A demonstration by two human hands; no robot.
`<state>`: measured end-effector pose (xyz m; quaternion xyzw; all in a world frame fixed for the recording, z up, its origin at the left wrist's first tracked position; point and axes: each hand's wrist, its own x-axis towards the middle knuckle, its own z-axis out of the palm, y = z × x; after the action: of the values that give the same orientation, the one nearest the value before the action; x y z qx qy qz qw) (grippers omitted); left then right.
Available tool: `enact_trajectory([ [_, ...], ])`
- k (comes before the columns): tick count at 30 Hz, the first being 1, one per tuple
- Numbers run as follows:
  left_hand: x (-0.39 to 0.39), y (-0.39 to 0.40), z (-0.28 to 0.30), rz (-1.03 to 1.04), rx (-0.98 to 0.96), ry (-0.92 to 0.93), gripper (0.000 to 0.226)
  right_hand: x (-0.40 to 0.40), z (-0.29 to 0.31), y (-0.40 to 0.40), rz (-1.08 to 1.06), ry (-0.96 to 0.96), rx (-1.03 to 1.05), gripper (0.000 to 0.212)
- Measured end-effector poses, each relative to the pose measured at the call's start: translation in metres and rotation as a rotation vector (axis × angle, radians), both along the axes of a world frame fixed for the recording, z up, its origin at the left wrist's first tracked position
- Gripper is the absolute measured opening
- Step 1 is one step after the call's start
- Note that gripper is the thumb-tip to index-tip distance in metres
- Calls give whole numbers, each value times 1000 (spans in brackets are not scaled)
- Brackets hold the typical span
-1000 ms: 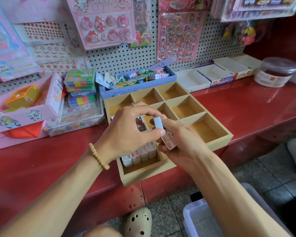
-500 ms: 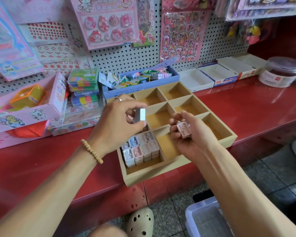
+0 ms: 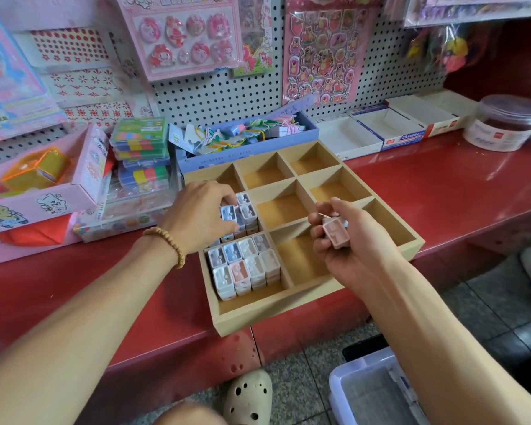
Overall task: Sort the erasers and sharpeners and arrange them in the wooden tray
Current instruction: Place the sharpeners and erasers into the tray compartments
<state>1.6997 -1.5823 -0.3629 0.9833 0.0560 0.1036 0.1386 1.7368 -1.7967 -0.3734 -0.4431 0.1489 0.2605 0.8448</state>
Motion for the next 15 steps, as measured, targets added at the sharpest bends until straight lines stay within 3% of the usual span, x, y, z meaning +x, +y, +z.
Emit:
enact_trajectory([
  [15,9,-1,-19,12,-31,-72,45,-2,-4,3,4,-7,-26,24],
])
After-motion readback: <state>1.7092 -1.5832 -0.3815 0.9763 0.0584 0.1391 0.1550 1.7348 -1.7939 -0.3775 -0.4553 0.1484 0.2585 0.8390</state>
